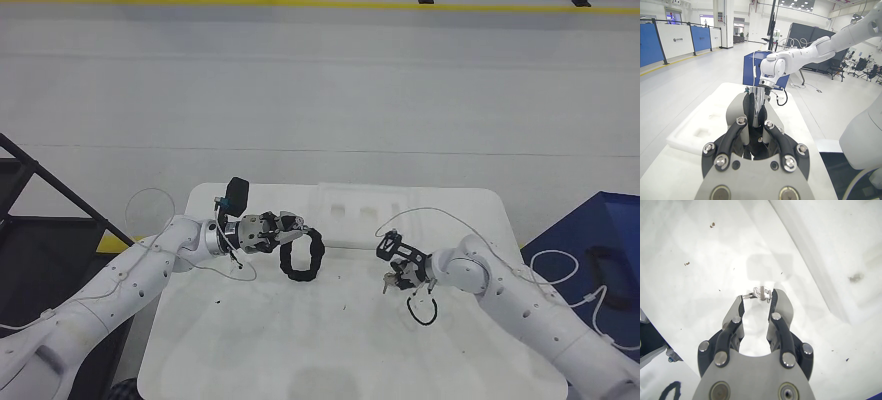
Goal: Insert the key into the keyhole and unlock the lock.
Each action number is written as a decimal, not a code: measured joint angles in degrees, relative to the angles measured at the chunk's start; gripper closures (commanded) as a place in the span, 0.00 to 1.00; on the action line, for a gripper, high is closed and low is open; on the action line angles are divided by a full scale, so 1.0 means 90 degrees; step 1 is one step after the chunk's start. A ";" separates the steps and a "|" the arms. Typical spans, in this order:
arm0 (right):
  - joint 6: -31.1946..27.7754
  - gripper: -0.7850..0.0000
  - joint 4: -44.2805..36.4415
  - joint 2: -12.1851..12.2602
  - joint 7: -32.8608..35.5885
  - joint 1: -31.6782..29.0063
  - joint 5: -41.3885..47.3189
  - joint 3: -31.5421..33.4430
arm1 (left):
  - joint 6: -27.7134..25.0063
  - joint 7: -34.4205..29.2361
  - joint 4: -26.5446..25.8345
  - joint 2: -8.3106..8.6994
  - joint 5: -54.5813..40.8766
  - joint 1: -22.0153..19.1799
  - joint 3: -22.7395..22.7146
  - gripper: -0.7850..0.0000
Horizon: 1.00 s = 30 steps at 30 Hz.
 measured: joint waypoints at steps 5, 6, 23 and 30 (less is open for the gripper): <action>0.0023 0.84 0.0122 -0.0070 -0.0104 -0.0005 -0.0123 -0.0023 | 0.0000 0.0000 0.0000 0.0000 0.0000 0.0000 0.0000 1.00; 0.0022 0.84 0.0152 -0.0089 -0.0122 -0.0004 -0.0152 -0.0031 | 0.0000 0.0000 0.0000 0.0000 0.0000 0.0000 0.0000 1.00; 0.0065 1.00 0.0415 -0.0311 -0.0302 0.0052 -0.0490 -0.0032 | 0.0000 0.0000 0.0000 0.0000 0.0000 0.0000 0.0000 1.00; 0.0069 1.00 -0.0161 -0.0265 0.0045 0.0107 -0.0584 0.0206 | 0.0000 0.0000 0.0000 0.0000 0.0000 0.0000 0.0000 1.00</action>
